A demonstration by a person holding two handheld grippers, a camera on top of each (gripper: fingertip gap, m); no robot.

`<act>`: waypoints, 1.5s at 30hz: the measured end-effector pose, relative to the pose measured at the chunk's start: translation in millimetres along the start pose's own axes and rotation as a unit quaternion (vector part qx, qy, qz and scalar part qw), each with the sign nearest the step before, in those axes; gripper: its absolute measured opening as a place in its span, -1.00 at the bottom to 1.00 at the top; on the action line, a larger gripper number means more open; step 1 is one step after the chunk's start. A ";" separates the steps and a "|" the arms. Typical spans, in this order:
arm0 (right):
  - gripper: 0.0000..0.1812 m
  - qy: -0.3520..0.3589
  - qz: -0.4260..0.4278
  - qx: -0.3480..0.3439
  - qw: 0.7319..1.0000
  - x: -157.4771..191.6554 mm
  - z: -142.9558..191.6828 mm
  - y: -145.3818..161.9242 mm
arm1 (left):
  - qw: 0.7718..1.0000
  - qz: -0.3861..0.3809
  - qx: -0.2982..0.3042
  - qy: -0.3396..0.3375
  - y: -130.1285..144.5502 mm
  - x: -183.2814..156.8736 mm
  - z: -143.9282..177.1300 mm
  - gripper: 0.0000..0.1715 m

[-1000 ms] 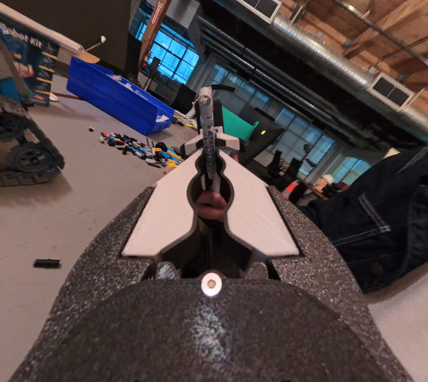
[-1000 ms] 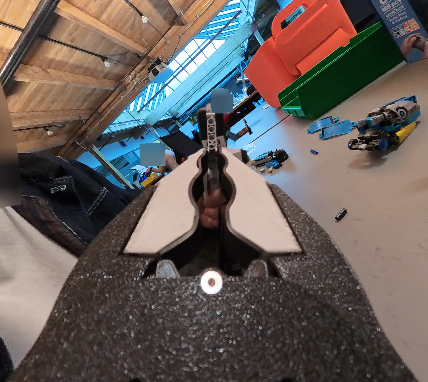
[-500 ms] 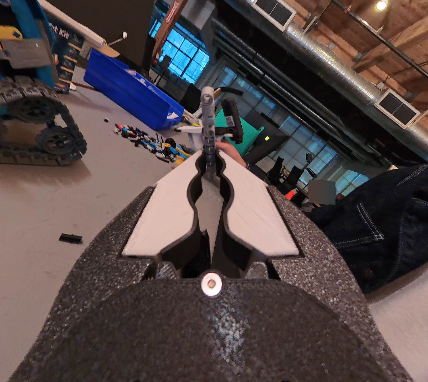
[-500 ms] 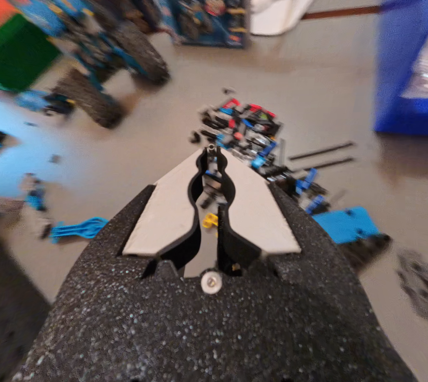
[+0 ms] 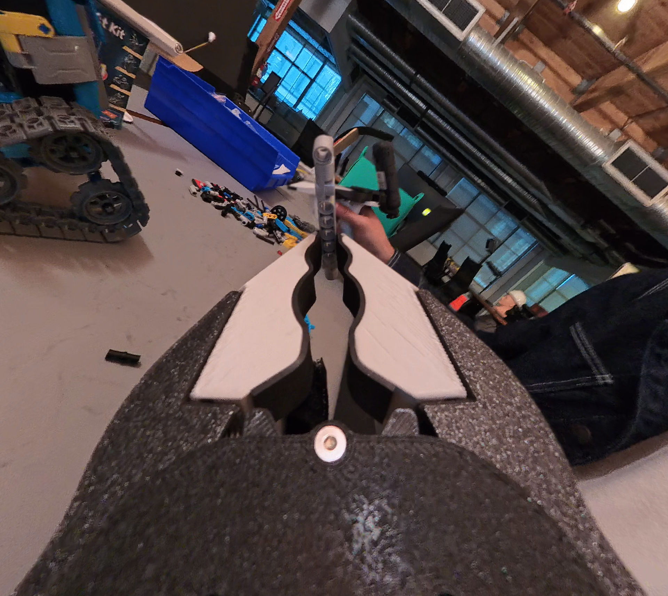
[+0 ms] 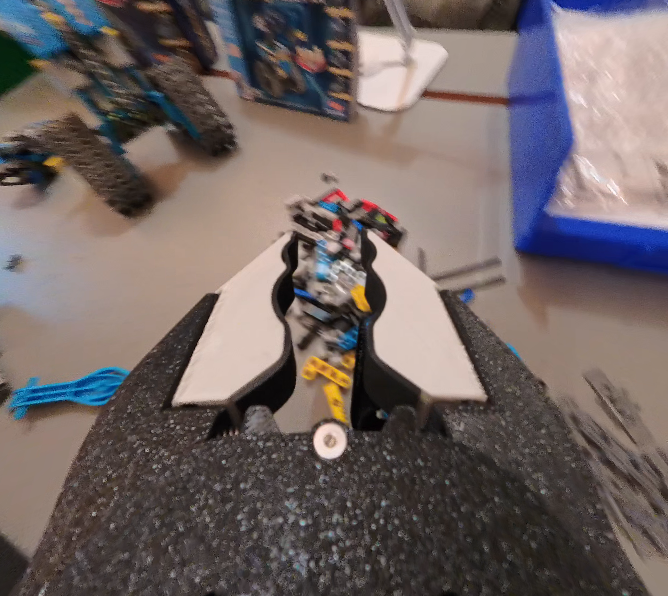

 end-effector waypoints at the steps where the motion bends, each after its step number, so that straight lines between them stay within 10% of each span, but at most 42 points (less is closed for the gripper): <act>1: -0.64 -0.037 0.018 -0.015 0.999 20.5 -0.3 -5.6 | 1.000 -0.020 0.010 -0.006 1.5 -2.2 -1.7 -0.93; 7: -0.60 -0.414 0.067 0.036 0.907 194.4 8.3 7.3 | 0.980 -0.182 0.074 -0.035 13.5 -20.4 -11.6 -0.93; 12: -0.63 -0.519 0.109 0.016 0.847 265.9 29.2 17.7 | 0.957 -0.245 0.152 0.010 37.5 -36.9 -23.3 -0.93; 24: -0.94 -0.510 0.174 0.018 0.842 277.5 32.8 27.6 | 0.945 -0.262 0.196 0.020 50.1 -38.4 -28.3 -0.93; 45: -0.99 -0.565 0.002 -0.032 0.824 271.3 19.0 18.1 | 0.980 -0.186 0.057 0.030 12.8 -40.6 -17.6 -0.93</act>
Point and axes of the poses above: each gripper's, where its closed fingertips meet, z back along the fingers, y out of its underside, x = y × z across the jaws, the point moved 5 cm from there along z, back along the fingers, and after that the axes turned 7 degrees about -z, right-handed, at the moved point
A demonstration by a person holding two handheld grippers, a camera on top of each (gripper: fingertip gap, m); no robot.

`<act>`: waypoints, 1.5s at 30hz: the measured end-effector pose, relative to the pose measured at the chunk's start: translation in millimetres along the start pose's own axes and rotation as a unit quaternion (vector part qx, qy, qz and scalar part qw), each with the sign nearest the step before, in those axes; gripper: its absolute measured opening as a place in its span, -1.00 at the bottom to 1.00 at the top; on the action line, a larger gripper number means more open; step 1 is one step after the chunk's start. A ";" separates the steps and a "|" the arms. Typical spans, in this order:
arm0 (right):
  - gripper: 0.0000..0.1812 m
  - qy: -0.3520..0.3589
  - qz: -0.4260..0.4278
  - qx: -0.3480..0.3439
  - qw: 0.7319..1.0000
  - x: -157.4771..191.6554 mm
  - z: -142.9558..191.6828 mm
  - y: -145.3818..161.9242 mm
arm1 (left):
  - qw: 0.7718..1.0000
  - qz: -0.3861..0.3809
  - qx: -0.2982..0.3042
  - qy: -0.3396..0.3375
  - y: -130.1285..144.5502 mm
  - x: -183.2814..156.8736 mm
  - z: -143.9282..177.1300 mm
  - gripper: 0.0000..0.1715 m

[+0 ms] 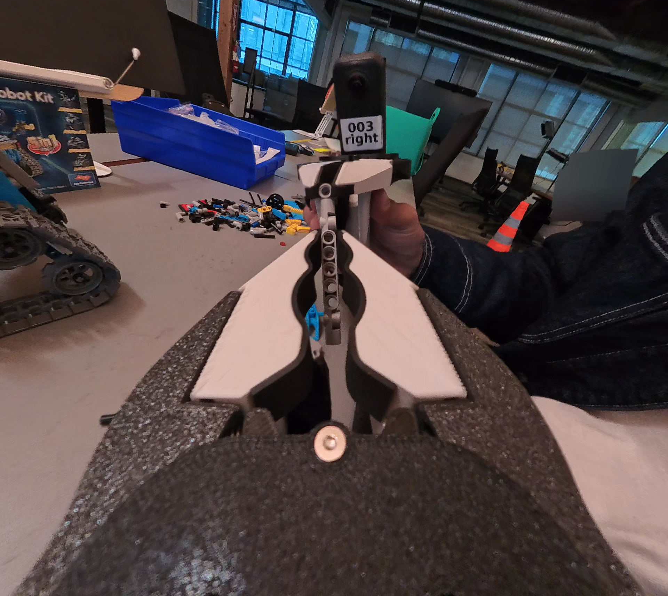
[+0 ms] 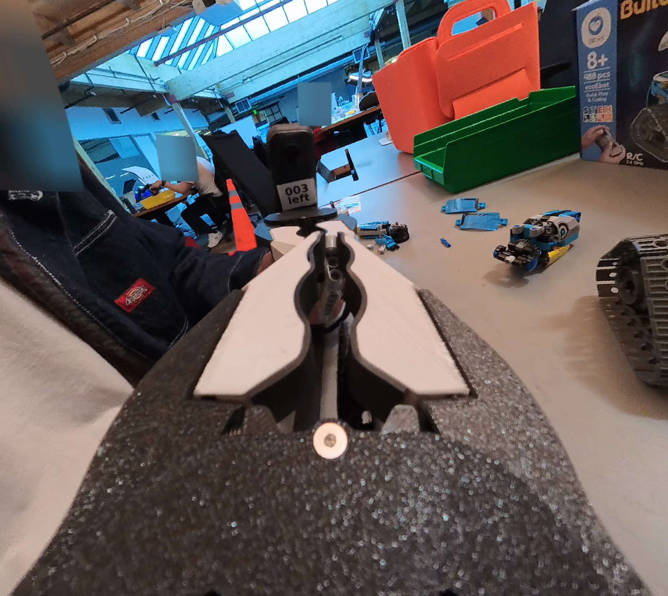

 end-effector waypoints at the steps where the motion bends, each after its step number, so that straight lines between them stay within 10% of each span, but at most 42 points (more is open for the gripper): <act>1: -0.98 0.000 0.001 -0.006 1.000 0.2 -0.3 -1.2 | 1.000 0.006 -0.007 0.001 -1.3 0.3 0.4 -0.93; 4: -0.98 0.004 0.005 -0.016 1.000 0.6 -1.1 -3.3 | 0.999 0.043 -0.023 0.016 -2.6 1.7 1.8 -0.93; 7: -0.98 -0.020 -0.067 -0.246 0.967 -17.2 81.8 -68.6 | 0.997 0.065 -0.029 0.022 -1.5 3.1 9.8 -0.94; 13: -0.95 0.155 -0.053 -0.151 0.975 -44.7 169.5 -75.3 | 0.995 0.085 -0.045 0.029 -3.7 6.6 10.7 -0.93; 17: -0.93 0.442 -0.091 0.019 0.892 -107.4 229.2 -28.2 | 0.994 0.099 -0.035 0.032 -0.3 8.5 7.8 -0.93; 27: -0.76 0.523 -0.165 0.039 0.835 -129.4 277.7 -2.1 | 0.993 0.111 -0.027 0.037 2.7 9.2 5.6 -0.93; 32: -0.72 0.401 -0.070 0.038 0.913 -92.1 209.0 -34.3 | 0.992 0.120 -0.024 0.037 3.9 11.0 5.0 -0.93; 36: -0.58 0.105 -0.046 0.118 0.986 -22.0 73.9 -18.7 | 0.992 0.116 -0.020 0.045 4.1 8.6 4.4 -0.93; 45: -0.90 0.021 -0.020 0.158 0.987 5.4 8.4 10.5 | 0.994 0.086 0.010 0.059 8.5 -1.3 -1.3 -0.93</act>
Point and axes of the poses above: each gripper's, where its closed fingertips meet, z back along the fingers, y out of its underside, x = y × z across the jaws, the point moved 5 cm from there along z, back along the fingers, and after that the axes turned 7 degrees about -z, right-handed, at the moved point
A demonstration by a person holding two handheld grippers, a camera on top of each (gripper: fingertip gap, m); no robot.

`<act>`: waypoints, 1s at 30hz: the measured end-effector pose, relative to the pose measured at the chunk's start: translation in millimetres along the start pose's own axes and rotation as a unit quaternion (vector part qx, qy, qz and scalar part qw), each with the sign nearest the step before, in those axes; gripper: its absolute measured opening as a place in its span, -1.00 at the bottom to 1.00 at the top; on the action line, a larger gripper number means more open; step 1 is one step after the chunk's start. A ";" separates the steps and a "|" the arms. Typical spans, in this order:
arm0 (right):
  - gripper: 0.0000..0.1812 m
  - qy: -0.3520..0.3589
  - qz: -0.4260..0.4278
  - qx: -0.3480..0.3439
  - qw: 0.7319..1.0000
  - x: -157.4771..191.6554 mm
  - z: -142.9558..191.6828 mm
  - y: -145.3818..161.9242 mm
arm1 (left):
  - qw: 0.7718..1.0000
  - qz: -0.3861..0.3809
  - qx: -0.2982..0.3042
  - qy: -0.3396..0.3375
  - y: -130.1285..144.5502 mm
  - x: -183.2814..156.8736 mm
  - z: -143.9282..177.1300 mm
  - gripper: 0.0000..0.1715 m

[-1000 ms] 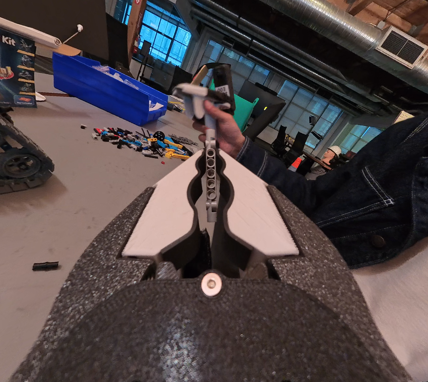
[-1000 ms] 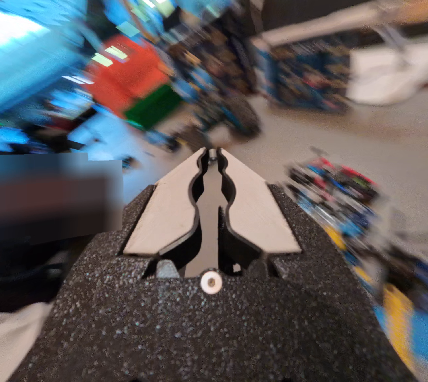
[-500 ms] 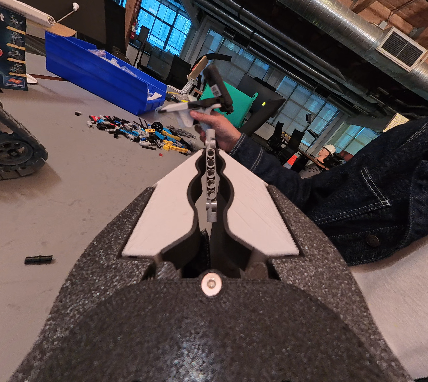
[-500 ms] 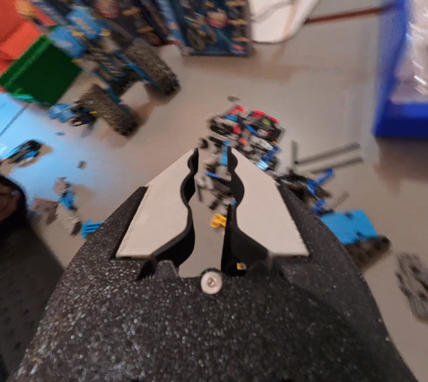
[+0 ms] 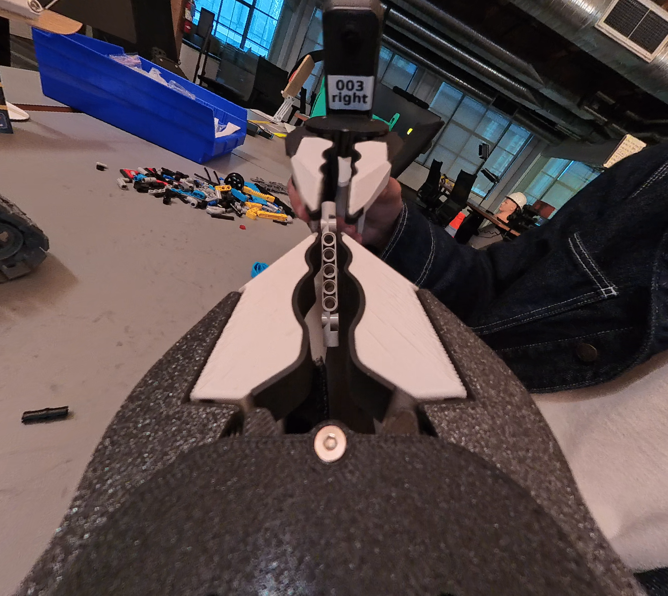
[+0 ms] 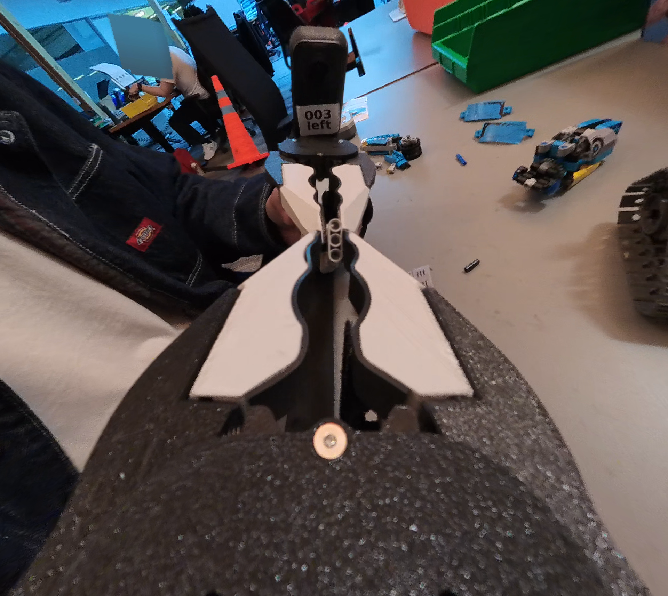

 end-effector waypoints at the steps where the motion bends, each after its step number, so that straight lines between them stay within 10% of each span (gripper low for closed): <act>1: -0.92 0.007 0.004 0.001 1.000 -1.0 -0.9 0.7 | 1.000 -0.001 0.001 0.001 0.3 -0.3 -0.4 -0.93; 27: -0.95 -0.052 -0.009 -0.025 0.998 -19.3 7.7 12.9 | 0.999 -0.018 0.031 -0.030 5.3 5.0 -4.7 -0.94; 30: -0.96 -0.061 -0.070 -0.116 0.989 -30.2 26.6 -1.4 | 0.999 0.005 -0.001 -0.033 -0.7 10.0 1.8 -0.87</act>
Point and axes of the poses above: each gripper's, where its closed fingertips meet, z back along the fingers, y out of its underside, x = y × z across the jaws, the point moved 5 cm from there along z, back along the fingers, and after that the axes turned 7 degrees about -z, right-handed, at the moved point
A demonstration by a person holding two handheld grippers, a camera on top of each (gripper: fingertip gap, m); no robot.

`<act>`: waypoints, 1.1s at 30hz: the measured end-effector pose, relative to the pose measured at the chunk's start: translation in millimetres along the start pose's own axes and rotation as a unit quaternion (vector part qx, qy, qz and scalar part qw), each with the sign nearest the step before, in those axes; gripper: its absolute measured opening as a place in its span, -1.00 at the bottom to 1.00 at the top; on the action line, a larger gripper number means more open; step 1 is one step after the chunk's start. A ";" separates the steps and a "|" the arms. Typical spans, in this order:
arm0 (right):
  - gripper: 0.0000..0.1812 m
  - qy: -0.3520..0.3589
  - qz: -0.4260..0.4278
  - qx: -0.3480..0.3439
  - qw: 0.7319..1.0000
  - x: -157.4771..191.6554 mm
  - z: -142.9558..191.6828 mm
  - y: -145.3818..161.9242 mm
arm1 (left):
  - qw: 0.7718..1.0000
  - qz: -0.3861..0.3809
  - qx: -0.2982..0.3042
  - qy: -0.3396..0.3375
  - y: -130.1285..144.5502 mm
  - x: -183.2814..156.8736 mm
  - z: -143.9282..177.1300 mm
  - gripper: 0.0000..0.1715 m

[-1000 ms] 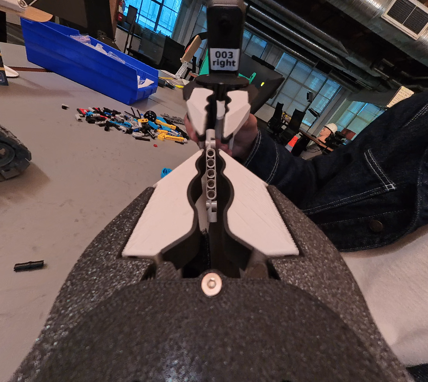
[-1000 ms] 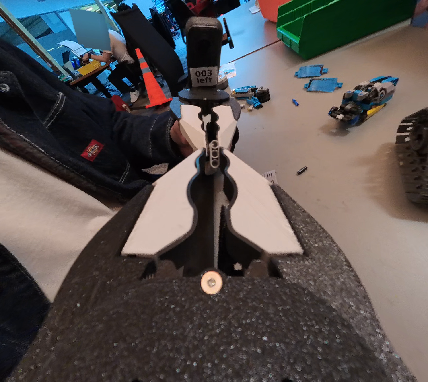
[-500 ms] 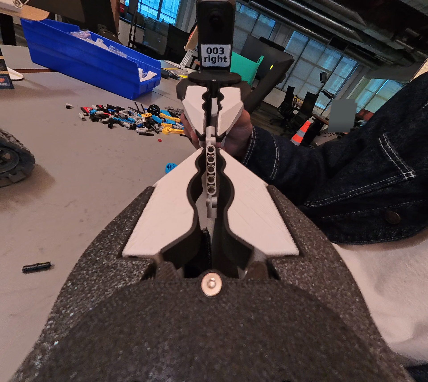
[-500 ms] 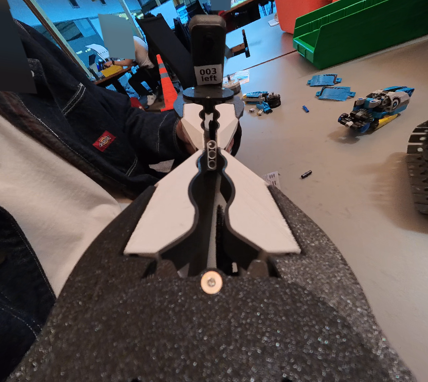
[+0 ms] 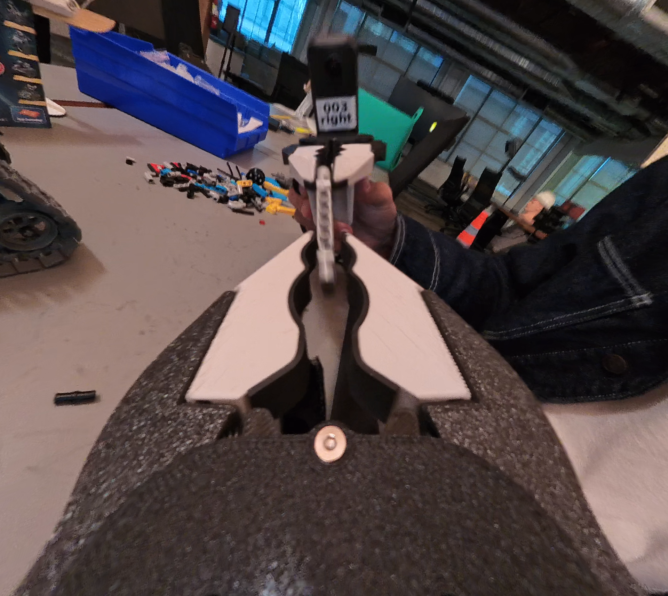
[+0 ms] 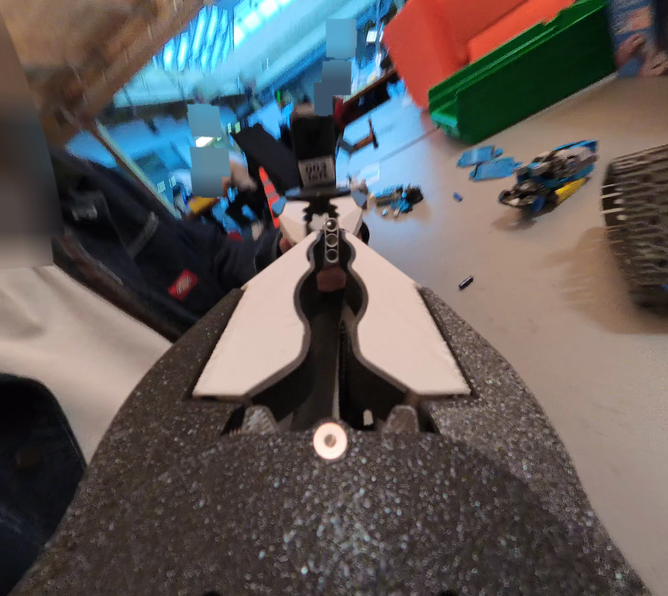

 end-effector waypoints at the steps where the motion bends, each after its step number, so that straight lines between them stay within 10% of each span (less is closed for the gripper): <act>1: -0.95 0.015 -0.021 -0.027 0.999 -8.1 9.1 -5.9 | 1.000 0.017 -0.019 0.000 -4.0 3.0 4.3 -0.65; 9: -0.95 0.072 -0.201 -0.171 0.962 -60.6 58.8 -14.2 | 0.991 0.069 -0.064 -0.093 -8.8 35.8 23.5 -0.48; 16: -0.94 0.241 -0.089 -0.116 0.959 -64.5 94.0 -19.5 | 0.974 0.098 -0.086 -0.185 -12.3 66.9 56.3 -0.60; 19: -0.94 0.413 0.027 -0.138 0.900 -36.8 185.6 -44.9 | 0.963 0.071 -0.059 -0.254 -10.3 78.4 73.0 -0.60; 23: -0.94 0.639 0.072 -0.172 0.746 26.1 340.0 -47.8 | 0.957 0.032 -0.017 -0.287 -6.1 80.1 72.2 -0.61; 28: -0.94 0.589 -0.139 -0.161 0.780 46.5 424.4 20.5 | 0.964 -0.008 0.071 -0.255 7.4 71.2 49.3 -0.61; 33: -0.94 0.457 -0.287 -0.072 0.839 46.4 422.1 83.7 | 0.950 -0.091 0.179 -0.238 19.6 71.1 47.2 -0.61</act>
Point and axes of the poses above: each gripper's, where its closed fingertips meet, z back along the fingers, y out of its underside, x = y × z across the jaws, the point moved 5 cm from there along z, back along the fingers, and after that the axes turned 7 degrees about -z, right-handed, at the moved point
